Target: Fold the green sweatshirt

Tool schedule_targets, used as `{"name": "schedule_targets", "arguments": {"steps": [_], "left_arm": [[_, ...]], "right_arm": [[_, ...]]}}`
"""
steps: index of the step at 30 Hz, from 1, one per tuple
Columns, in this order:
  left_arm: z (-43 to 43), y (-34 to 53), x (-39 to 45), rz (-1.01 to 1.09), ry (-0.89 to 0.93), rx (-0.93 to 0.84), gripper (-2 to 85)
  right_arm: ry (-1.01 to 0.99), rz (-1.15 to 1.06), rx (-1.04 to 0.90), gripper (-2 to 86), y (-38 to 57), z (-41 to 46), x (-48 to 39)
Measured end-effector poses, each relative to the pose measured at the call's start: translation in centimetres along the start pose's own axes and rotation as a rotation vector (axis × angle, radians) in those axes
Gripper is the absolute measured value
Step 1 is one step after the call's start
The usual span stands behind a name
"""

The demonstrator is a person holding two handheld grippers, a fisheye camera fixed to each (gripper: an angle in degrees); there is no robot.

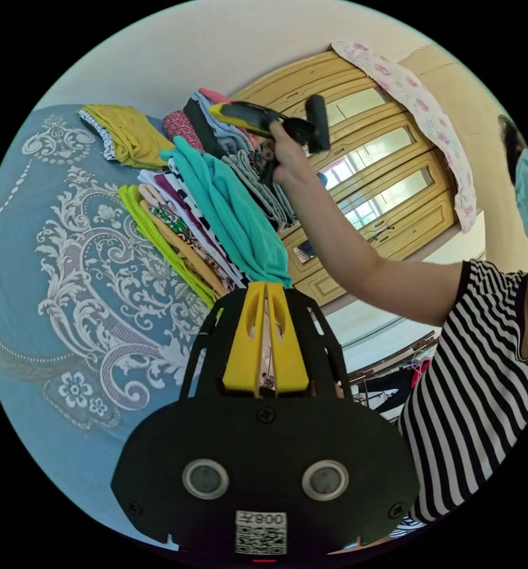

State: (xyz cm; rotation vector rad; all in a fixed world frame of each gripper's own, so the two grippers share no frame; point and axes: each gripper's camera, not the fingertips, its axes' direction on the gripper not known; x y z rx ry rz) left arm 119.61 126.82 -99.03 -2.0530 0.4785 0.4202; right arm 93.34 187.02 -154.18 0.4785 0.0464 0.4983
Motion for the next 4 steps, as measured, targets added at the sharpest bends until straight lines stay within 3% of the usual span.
{"name": "schedule_targets", "arguments": {"steps": [4], "left_arm": [[-3.5, 1.7, -0.4, -0.037, 0.029, 0.011, 0.2]], "right_arm": [[-0.023, 0.056, -0.144, 5.7, -8.5, 7.6, 1.2]]}}
